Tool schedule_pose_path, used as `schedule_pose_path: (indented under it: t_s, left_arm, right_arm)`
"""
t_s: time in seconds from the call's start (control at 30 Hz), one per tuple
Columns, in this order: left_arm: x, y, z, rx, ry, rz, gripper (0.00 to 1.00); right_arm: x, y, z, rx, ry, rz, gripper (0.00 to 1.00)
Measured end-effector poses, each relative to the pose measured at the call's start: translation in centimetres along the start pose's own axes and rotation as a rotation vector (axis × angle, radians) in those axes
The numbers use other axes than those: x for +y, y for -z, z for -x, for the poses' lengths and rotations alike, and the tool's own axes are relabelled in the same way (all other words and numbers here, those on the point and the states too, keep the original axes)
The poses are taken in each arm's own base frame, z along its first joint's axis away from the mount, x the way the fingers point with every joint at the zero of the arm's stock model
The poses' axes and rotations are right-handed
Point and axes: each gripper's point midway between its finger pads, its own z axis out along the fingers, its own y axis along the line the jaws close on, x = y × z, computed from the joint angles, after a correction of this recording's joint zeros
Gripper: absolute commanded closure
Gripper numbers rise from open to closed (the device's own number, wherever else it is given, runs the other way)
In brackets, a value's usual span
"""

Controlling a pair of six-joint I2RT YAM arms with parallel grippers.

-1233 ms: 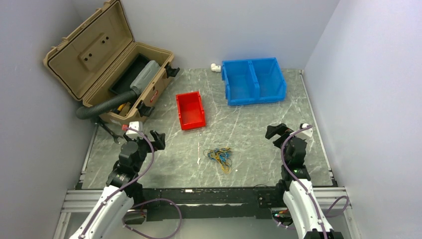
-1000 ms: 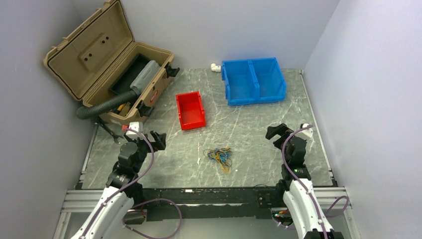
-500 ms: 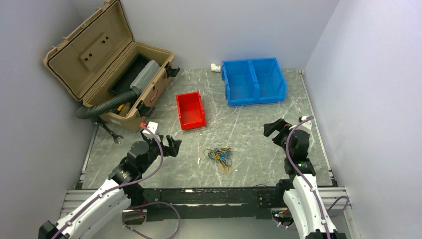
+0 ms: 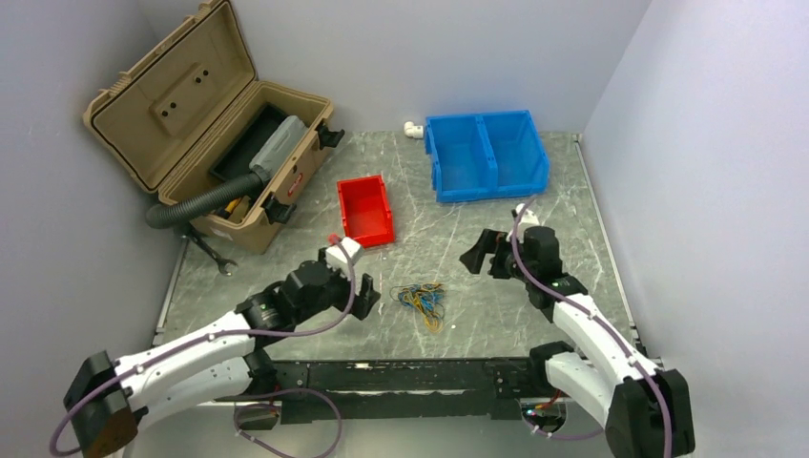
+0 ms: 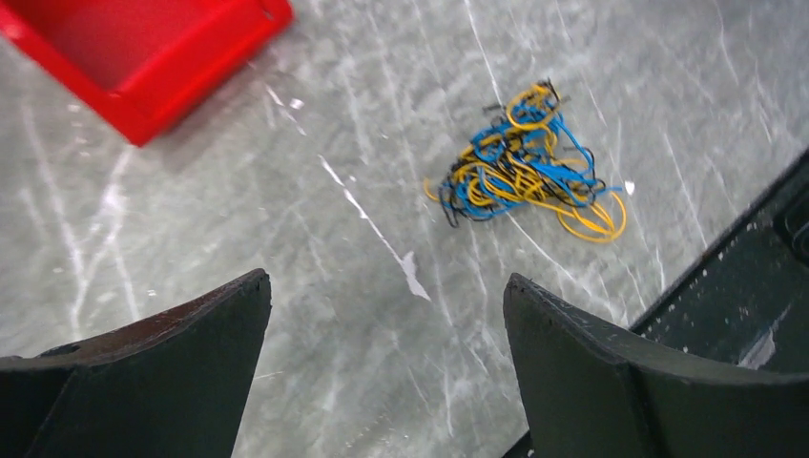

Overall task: Untangle the cables
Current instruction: Untie the cable.

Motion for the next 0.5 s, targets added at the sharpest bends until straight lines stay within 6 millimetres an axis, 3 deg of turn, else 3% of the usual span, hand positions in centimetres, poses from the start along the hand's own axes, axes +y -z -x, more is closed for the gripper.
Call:
schedule_pose_path:
  t_s: [0.3,0.5]
  left_arm:
    - [-3.7,-3.4,-3.6,0.2,-0.014,-0.15,0.06]
    - [-5.8,-5.4,-3.9,0.248,0.002,-0.238,0.13]
  right_arm:
    - [4.8,-1.2,-3.8,0.193,0.12,0.181,0.11]
    - [6.2,-1.7,-7.3,0.324,0.139,0.243,0.28]
